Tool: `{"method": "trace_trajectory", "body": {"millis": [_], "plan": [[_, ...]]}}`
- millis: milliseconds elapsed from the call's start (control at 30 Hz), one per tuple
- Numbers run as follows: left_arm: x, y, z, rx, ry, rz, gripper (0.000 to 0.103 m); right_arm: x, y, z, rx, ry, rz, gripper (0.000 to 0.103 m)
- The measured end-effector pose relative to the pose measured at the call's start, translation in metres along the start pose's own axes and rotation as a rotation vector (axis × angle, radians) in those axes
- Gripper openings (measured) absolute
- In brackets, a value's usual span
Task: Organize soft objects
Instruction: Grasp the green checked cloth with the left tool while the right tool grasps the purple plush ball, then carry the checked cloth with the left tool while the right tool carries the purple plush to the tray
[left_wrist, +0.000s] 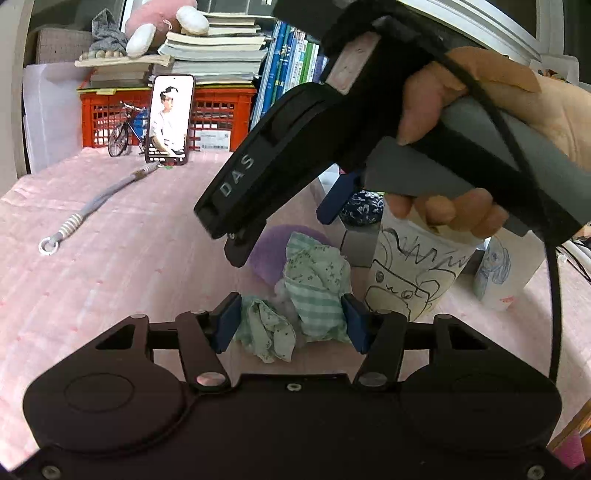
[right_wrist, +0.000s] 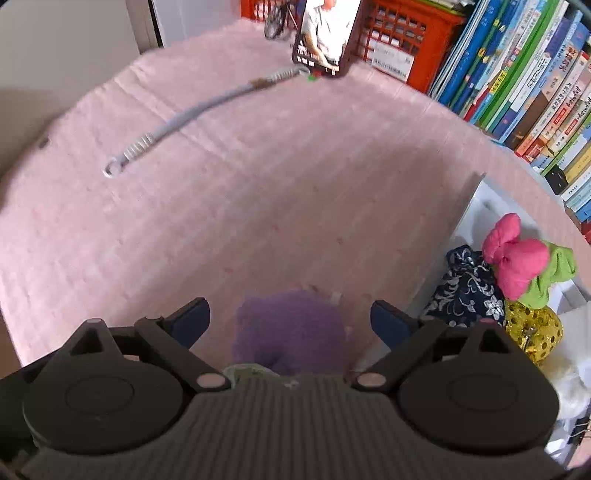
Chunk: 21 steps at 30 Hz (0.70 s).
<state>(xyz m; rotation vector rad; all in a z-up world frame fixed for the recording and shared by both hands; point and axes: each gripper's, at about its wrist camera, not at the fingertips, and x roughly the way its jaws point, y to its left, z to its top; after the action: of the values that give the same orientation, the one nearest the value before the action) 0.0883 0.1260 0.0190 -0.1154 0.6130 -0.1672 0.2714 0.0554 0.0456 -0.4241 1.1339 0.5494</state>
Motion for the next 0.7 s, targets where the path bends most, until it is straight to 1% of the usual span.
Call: {"method": "trace_trajectory", "body": {"millis": [233,367,433,500,633,700], "plan": [[0.004,0.006,-0.001,-0.035,0.013,-0.021,0.057,0.008,0.005,0.004,-0.012,0.060,-0.018,0.095],[0.003,0.008,-0.001,-0.044,0.015,-0.022,0.050,0.013,0.007,0.003,-0.018,0.101,-0.019,0.085],[0.003,0.009,0.000,-0.049,0.015,-0.025,0.049,0.014,0.007,0.002,-0.023,0.107,-0.030,0.078],[0.002,0.010,0.001,-0.056,0.018,-0.027,0.047,0.013,0.007,0.001,-0.016,0.101,-0.021,0.071],[0.000,0.010,0.002,-0.062,0.021,-0.026,0.046,0.009,0.008,0.001,-0.010,0.076,-0.020,0.068],[-0.001,0.011,0.003,-0.064,0.021,-0.022,0.045,0.006,0.007,0.001,-0.002,0.057,-0.004,0.068]]}}
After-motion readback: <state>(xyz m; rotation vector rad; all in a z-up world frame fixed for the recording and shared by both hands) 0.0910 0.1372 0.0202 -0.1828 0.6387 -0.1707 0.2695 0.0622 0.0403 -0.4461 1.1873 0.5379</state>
